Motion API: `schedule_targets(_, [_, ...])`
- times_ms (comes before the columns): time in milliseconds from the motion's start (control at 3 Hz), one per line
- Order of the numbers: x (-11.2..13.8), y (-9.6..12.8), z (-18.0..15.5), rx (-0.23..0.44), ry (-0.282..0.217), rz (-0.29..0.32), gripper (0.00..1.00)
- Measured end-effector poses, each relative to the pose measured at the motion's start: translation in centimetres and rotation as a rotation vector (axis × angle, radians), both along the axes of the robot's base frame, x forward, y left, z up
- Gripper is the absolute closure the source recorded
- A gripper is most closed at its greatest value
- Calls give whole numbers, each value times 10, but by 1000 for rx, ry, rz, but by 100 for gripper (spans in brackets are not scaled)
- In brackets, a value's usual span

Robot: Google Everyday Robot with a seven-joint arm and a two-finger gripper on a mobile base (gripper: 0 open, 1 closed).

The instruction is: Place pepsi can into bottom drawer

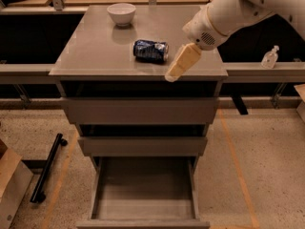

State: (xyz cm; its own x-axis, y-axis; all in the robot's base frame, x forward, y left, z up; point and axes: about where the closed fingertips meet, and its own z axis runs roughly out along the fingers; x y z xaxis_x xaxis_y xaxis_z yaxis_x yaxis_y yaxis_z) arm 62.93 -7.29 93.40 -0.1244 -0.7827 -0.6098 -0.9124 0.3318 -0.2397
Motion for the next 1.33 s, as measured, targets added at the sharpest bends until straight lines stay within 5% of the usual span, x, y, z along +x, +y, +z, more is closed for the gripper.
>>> schedule_targets(333, [42,11,-7,62,-14,-24,0])
schedule_targets(1333, [60,28,-32,106,7,-26,0])
